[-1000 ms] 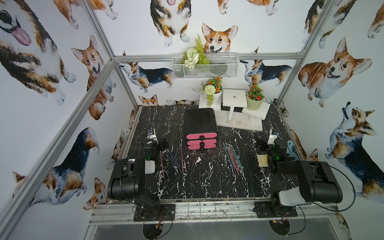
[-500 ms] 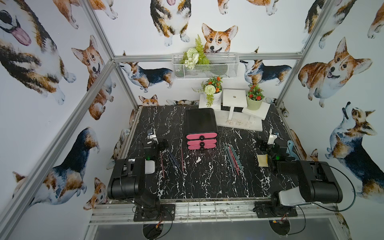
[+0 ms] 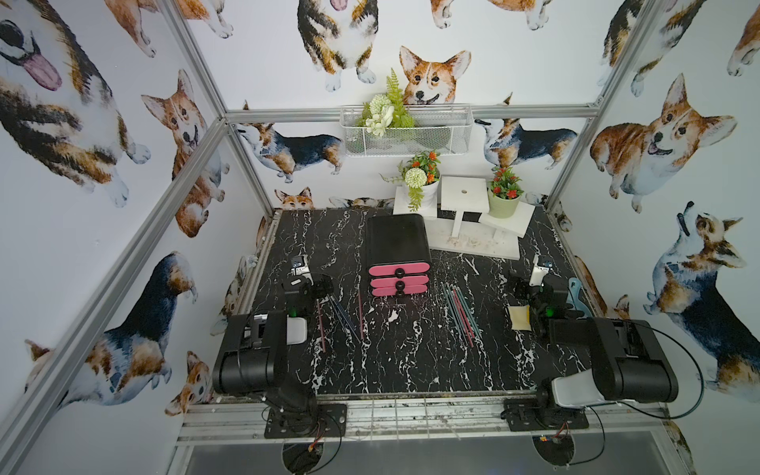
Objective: Please place the pencils in the drawer according to their color
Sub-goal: Open the drawer in the storage box.
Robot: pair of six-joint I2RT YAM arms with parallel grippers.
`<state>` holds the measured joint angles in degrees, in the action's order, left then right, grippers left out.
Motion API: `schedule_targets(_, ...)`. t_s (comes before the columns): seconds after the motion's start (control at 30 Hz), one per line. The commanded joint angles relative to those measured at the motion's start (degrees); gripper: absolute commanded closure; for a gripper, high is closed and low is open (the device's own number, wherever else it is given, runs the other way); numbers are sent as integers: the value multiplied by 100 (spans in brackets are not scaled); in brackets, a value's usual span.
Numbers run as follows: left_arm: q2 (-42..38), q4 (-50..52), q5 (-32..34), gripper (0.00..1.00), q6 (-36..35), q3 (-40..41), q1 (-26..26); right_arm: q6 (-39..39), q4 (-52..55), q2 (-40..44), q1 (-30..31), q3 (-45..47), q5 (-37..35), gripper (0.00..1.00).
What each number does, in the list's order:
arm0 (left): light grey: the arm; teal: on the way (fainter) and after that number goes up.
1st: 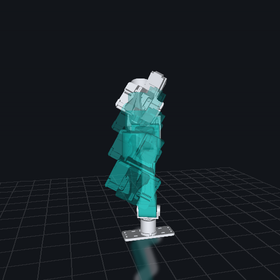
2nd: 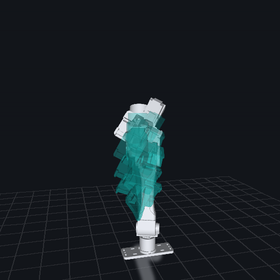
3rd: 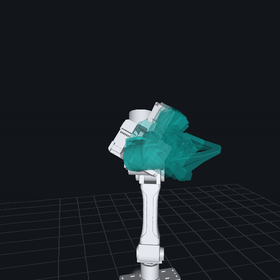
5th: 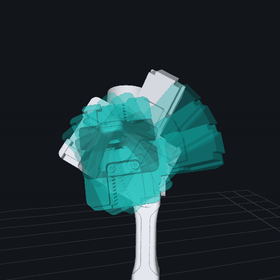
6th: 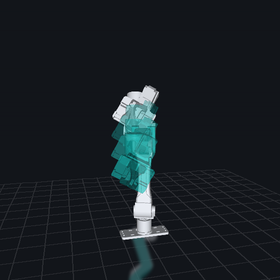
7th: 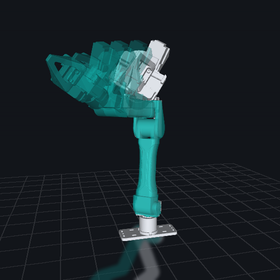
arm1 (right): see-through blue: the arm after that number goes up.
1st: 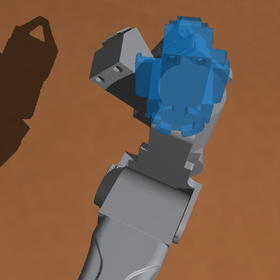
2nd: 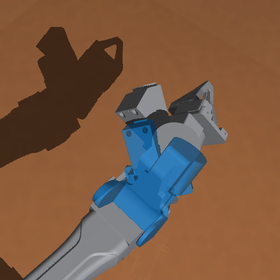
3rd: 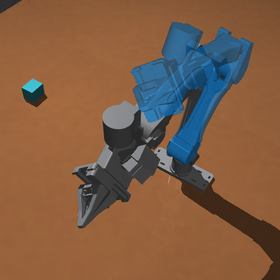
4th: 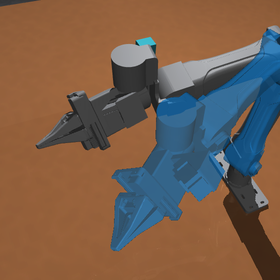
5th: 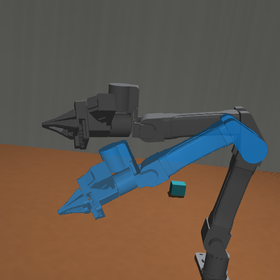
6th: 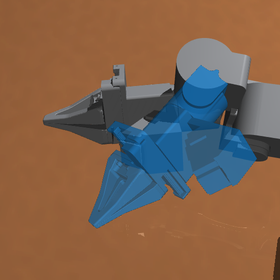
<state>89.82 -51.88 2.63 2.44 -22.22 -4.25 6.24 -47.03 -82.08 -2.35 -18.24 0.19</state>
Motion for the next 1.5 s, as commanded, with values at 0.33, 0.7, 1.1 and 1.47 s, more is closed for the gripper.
schedule_targets(0.33,-1496,1165,156,0,80,43,3,444,2245,1955,160,-255,-653,0)
schedule_targets(0.7,-2561,2729,181,0,1086,-561,25,968,4724,3433,1765,-793,-2152,0)
schedule_targets(1.1,-2928,4140,-75,0,2192,-1325,38,2334,7301,3311,4369,-2175,-3928,0)
schedule_targets(1.47,-3186,4996,-429,0,2588,-1735,38,4251,8546,1468,6442,-3822,-4035,17)
